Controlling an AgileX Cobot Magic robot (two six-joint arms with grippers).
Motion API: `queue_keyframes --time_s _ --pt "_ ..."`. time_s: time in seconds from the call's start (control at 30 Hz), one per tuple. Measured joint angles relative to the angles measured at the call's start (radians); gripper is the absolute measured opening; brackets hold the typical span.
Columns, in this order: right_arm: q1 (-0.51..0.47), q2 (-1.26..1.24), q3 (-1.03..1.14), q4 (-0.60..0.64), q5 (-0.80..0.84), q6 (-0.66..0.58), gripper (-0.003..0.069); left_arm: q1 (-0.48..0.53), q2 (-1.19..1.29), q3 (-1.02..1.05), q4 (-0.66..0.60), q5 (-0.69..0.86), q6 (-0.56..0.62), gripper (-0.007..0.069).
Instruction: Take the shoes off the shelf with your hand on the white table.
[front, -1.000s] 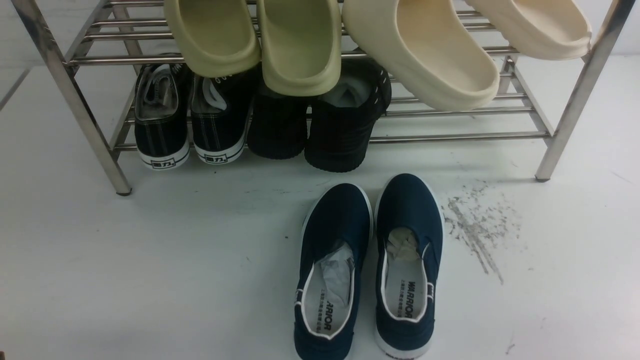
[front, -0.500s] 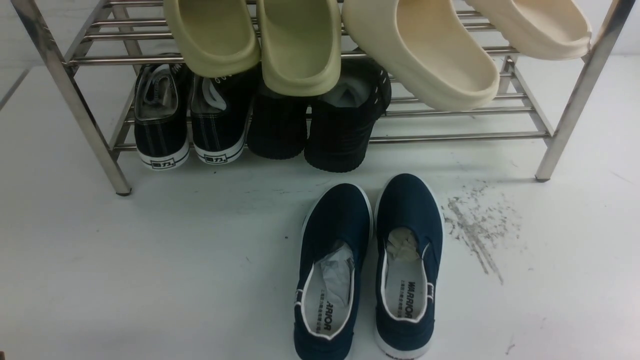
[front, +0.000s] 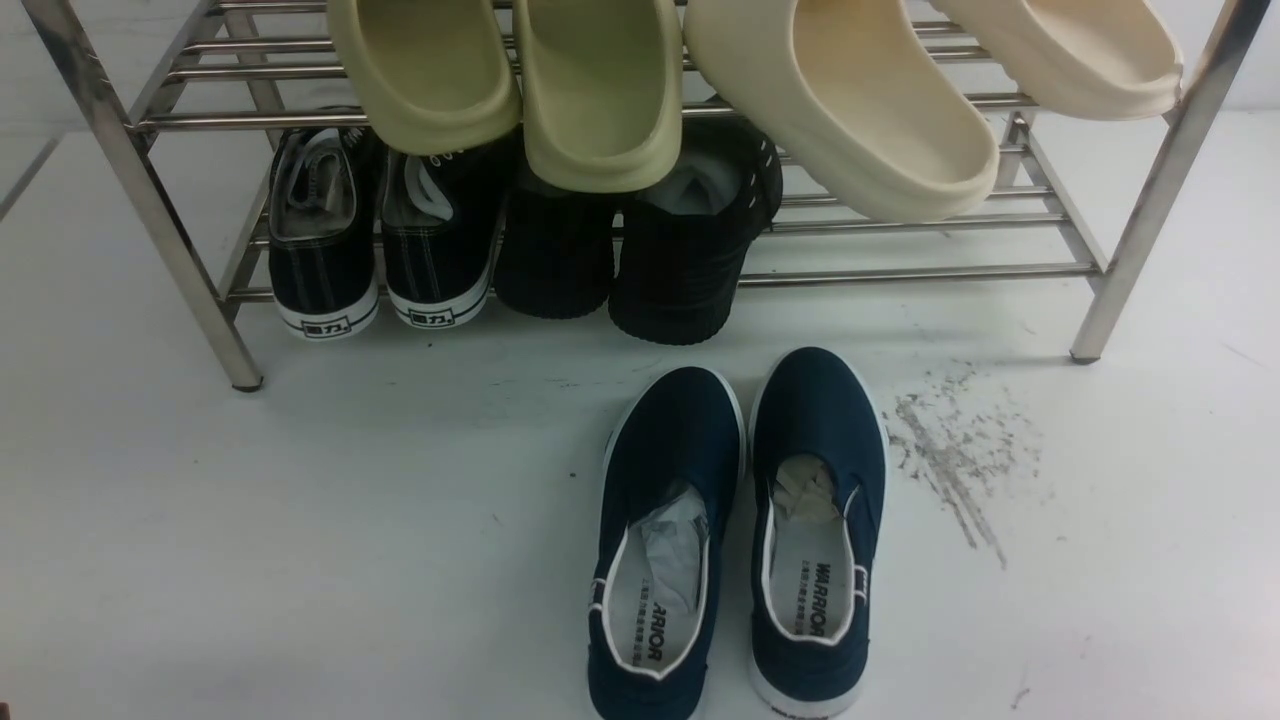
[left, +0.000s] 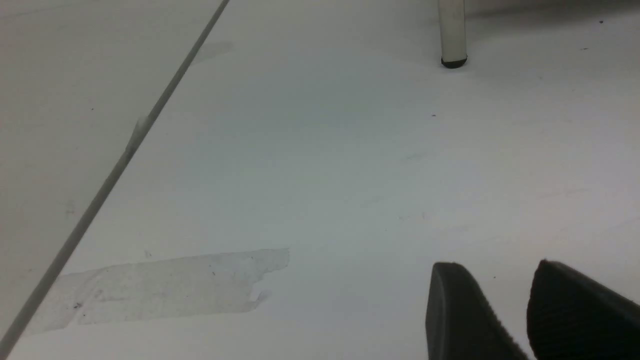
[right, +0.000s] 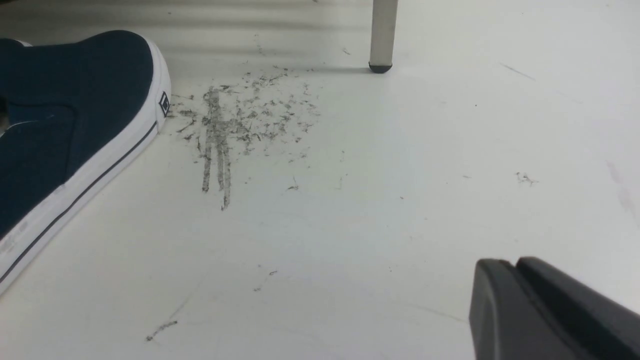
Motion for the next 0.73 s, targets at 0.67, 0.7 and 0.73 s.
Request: queue_keyframes --time_s 0.67,0.7,0.73 --pt "0.000 0.000 0.000 0.000 0.000 -0.002 0.0083 0.000 0.000 0.000 0.000 0.000 0.000 0.0242" --pt "0.000 0.000 0.000 0.000 0.000 -0.002 0.0084 0.000 0.000 0.000 0.000 0.000 0.000 0.0242" --pt "0.000 0.000 0.000 0.000 0.000 -0.002 0.0086 0.000 0.000 0.000 0.000 0.000 0.000 0.0242"
